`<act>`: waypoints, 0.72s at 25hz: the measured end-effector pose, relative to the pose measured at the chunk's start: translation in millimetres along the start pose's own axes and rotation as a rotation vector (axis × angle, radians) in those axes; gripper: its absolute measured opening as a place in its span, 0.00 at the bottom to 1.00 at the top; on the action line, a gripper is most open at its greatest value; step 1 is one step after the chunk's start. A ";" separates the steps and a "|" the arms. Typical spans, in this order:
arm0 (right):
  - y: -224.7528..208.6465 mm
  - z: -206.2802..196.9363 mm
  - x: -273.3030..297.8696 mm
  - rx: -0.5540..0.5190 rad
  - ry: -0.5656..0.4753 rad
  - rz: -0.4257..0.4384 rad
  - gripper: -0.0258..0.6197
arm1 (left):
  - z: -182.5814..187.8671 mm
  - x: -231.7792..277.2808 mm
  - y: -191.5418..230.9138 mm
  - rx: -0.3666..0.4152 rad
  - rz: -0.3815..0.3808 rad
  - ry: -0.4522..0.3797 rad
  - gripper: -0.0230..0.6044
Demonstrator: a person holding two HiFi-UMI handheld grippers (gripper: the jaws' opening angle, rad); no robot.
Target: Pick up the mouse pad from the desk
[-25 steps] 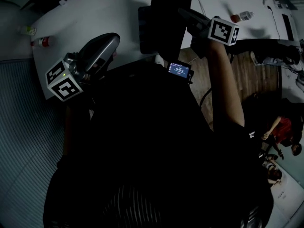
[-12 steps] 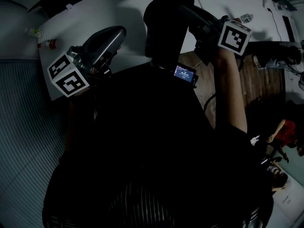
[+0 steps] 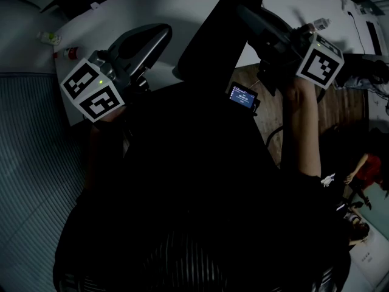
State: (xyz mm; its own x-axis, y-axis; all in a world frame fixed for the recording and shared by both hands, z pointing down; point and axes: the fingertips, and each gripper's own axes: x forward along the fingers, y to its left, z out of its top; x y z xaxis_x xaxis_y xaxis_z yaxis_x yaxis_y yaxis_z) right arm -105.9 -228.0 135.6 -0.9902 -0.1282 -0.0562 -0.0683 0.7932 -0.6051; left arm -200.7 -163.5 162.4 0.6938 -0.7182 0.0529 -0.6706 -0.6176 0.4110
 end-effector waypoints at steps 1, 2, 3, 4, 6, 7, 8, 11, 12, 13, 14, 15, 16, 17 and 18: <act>1.6 -4.0 -1.2 -0.002 0.008 0.001 0.07 | -0.4 -0.5 0.0 0.011 0.006 0.000 0.05; 2.2 -8.0 -2.8 -0.003 0.018 -0.003 0.07 | -1.0 -0.6 0.1 0.020 0.011 0.000 0.05; 2.5 -10.9 -4.1 -0.005 0.025 -0.006 0.07 | -1.5 -0.5 0.4 0.029 0.017 0.003 0.05; 3.1 -12.4 -4.9 -0.008 0.027 -0.007 0.07 | -1.6 -0.1 0.7 0.037 0.022 0.007 0.05; 5.5 -12.2 -4.9 -0.016 0.021 -0.001 0.07 | -0.3 0.2 0.5 0.050 0.032 0.010 0.05; 7.1 -11.5 -4.5 -0.022 0.019 0.005 0.07 | 0.9 0.2 0.2 0.053 0.036 0.008 0.05; 9.1 -10.5 -3.7 -0.028 0.018 0.014 0.07 | 2.2 0.0 -0.1 0.054 0.038 0.005 0.05; 12.2 -8.9 -1.7 -0.032 0.020 0.027 0.07 | 3.4 0.2 -1.0 0.055 0.039 0.002 0.05; 11.8 -8.9 -1.7 -0.027 0.021 0.024 0.07 | 2.7 0.3 -1.3 0.057 0.039 0.005 0.05; 11.8 -8.6 -1.4 -0.026 0.022 0.024 0.07 | 2.0 0.3 -1.5 0.058 0.039 0.008 0.05; 12.2 -7.9 -0.7 -0.028 0.023 0.026 0.07 | 1.6 0.2 -1.4 0.058 0.039 0.008 0.05; 12.8 -7.0 0.1 -0.032 0.024 0.029 0.07 | 1.4 -0.2 -1.4 0.056 0.039 0.007 0.05; 13.4 -6.2 0.9 -0.036 0.025 0.031 0.07 | 1.4 -0.7 -2.0 0.054 0.037 0.006 0.05; 13.8 -5.8 1.5 -0.039 0.027 0.034 0.07 | 1.4 -1.3 -3.5 0.052 0.034 0.004 0.05; 13.7 -5.8 1.8 -0.041 0.028 0.035 0.07 | 1.3 -1.9 -5.5 0.053 0.029 0.003 0.05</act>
State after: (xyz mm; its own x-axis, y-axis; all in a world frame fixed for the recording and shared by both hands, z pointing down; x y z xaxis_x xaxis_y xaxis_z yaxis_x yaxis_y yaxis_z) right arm -109.3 -214.0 131.8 -0.9950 -0.0838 -0.0541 -0.0381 0.8207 -0.5701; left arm -198.7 -159.2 158.8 0.6745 -0.7353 0.0666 -0.7035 -0.6127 0.3600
